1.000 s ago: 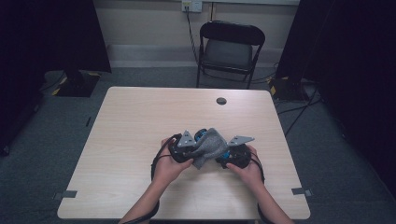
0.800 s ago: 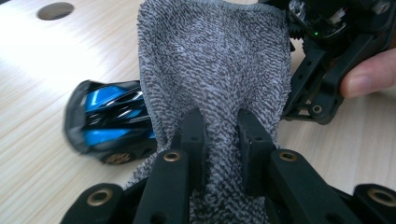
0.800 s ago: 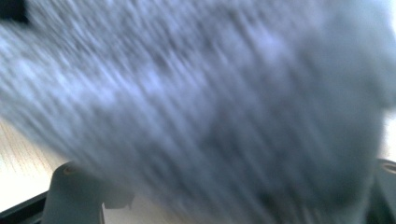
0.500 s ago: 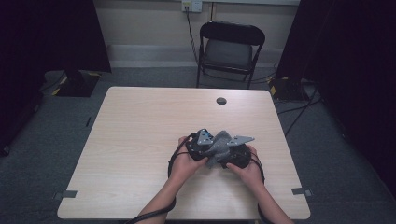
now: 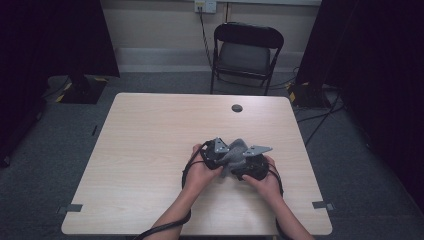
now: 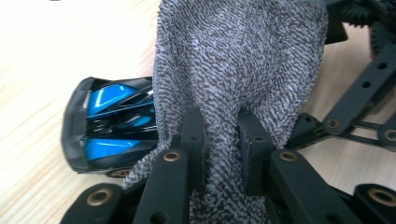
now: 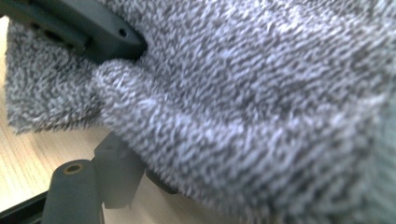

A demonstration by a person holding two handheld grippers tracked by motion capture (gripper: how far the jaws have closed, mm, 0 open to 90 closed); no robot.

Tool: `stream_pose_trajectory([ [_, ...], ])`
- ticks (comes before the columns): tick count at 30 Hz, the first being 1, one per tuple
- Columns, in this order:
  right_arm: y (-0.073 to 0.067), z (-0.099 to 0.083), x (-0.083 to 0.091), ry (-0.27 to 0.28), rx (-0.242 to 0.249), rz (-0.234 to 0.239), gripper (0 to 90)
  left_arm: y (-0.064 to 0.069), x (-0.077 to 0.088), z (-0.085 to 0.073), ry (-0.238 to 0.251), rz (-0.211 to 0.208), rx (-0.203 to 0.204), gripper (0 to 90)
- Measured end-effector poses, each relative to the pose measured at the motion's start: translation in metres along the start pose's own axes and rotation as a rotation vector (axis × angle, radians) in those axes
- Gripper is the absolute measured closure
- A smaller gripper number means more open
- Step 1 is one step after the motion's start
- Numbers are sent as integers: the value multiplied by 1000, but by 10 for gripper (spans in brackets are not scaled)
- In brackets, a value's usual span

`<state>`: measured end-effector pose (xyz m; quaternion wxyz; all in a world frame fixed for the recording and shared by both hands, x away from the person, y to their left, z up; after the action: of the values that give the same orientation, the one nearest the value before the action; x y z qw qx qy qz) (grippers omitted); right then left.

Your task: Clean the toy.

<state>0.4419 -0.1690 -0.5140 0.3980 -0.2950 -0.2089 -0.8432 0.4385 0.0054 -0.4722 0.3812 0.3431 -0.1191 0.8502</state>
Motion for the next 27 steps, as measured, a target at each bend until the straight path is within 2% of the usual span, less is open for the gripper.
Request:
stream_pose_trajectory([
  [3,0,0,0,0,0,0,247,-2,0,1,-6,3,5,756],
  [6,0,0,0,0,1,-1,248,-6,1,3,-7,20,19,756],
  [12,0,0,0,0,1,0,248,-15,2,5,-23,59,18,755],
  [16,0,0,0,0,0,0,248,-23,3,5,-30,79,36,754],
  [27,0,0,0,0,0,0,248,-30,4,8,-38,99,66,755],
])
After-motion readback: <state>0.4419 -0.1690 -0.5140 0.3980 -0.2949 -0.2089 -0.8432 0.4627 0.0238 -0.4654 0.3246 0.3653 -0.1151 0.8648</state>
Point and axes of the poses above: each handheld gripper's, and its own axes: x roughly backward along the jaws, z roughly out of its top, y roughly to its right, the point moved 2 cm from there along -x, roughly forward along the jaws, and after that the axes turned 9 degrees about x, right-handed, at the moved point
